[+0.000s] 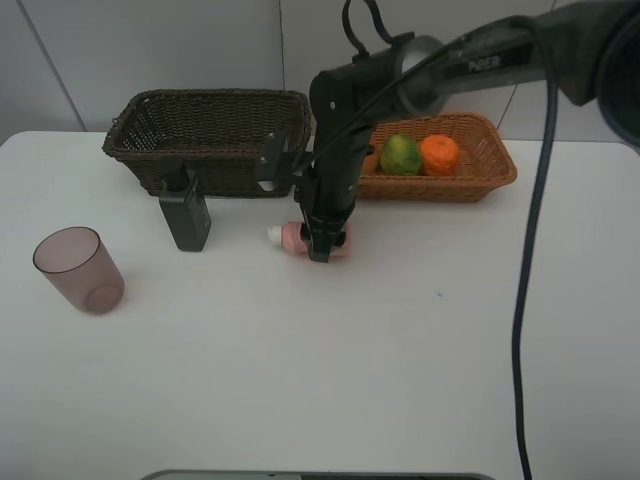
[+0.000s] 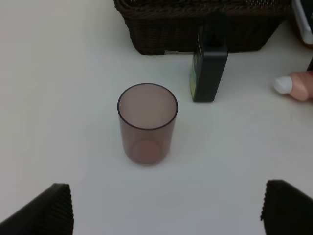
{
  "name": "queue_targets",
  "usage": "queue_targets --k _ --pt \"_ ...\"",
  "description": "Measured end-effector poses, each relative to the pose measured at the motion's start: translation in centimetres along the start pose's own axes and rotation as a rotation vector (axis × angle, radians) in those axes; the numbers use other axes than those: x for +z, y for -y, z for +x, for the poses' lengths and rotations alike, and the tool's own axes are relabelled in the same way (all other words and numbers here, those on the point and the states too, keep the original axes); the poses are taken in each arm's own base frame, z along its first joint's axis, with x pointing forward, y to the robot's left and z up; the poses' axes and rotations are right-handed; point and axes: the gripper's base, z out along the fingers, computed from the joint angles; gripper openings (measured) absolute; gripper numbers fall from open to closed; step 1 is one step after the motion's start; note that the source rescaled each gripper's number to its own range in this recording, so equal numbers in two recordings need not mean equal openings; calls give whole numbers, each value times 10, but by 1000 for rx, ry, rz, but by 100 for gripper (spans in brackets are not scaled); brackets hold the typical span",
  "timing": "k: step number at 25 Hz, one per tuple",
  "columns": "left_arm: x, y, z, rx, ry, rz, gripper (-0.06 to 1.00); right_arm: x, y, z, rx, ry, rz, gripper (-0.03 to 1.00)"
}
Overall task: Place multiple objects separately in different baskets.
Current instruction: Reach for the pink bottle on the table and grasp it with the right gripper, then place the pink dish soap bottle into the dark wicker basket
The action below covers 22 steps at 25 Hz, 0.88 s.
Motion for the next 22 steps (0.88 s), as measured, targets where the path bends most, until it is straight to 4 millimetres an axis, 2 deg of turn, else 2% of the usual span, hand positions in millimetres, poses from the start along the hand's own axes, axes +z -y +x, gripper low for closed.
queue_targets --k 4,11,16,22 --pt "0 0 0 0 0 0 99 -37 -3 -1 39 44 -17 1" --pt "0 0 0 0 0 0 99 -87 -5 -6 185 174 -16 1" --pt "0 0 0 0 0 0 99 -113 9 -18 393 277 31 1" --pt "0 0 0 0 0 0 99 -142 32 -37 608 537 152 1"
